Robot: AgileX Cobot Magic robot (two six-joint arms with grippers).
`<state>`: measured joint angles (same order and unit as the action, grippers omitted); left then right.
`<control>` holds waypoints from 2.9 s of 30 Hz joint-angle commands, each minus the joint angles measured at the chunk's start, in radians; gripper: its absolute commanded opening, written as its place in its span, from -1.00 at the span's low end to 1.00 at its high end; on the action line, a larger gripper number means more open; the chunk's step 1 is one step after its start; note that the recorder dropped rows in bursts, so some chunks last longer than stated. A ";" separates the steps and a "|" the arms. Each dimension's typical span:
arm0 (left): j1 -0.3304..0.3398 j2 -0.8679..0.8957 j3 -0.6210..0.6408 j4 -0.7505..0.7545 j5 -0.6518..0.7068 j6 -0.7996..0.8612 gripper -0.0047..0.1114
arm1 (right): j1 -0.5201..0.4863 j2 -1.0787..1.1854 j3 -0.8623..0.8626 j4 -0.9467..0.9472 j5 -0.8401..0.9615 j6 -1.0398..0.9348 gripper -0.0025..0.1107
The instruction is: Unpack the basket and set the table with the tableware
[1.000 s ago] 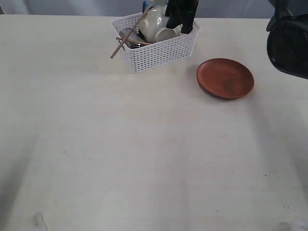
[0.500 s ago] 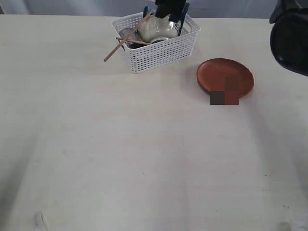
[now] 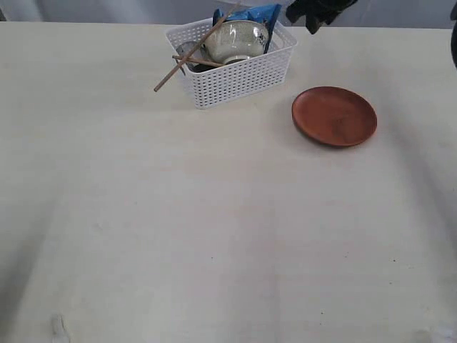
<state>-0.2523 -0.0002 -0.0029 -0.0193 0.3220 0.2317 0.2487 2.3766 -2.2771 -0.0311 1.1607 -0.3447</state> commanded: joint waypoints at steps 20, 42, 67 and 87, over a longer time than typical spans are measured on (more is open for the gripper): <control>-0.006 0.000 0.003 -0.004 0.001 -0.006 -0.92 | -0.005 0.096 -0.001 0.128 -0.163 0.138 -0.30; -0.006 0.000 0.003 -0.004 0.001 -0.006 -0.92 | 0.055 0.098 -0.001 0.111 0.034 0.204 -0.96; -0.006 0.000 0.003 -0.004 0.001 -0.006 -0.92 | 0.093 0.071 -0.001 0.146 0.060 0.374 0.07; -0.006 0.000 0.003 -0.018 0.001 -0.006 -0.92 | 0.480 -0.120 -0.001 -0.086 0.036 -0.625 0.01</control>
<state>-0.2523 -0.0002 -0.0029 -0.0193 0.3220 0.2317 0.6623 2.2291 -2.2771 0.0399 1.2190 -0.8869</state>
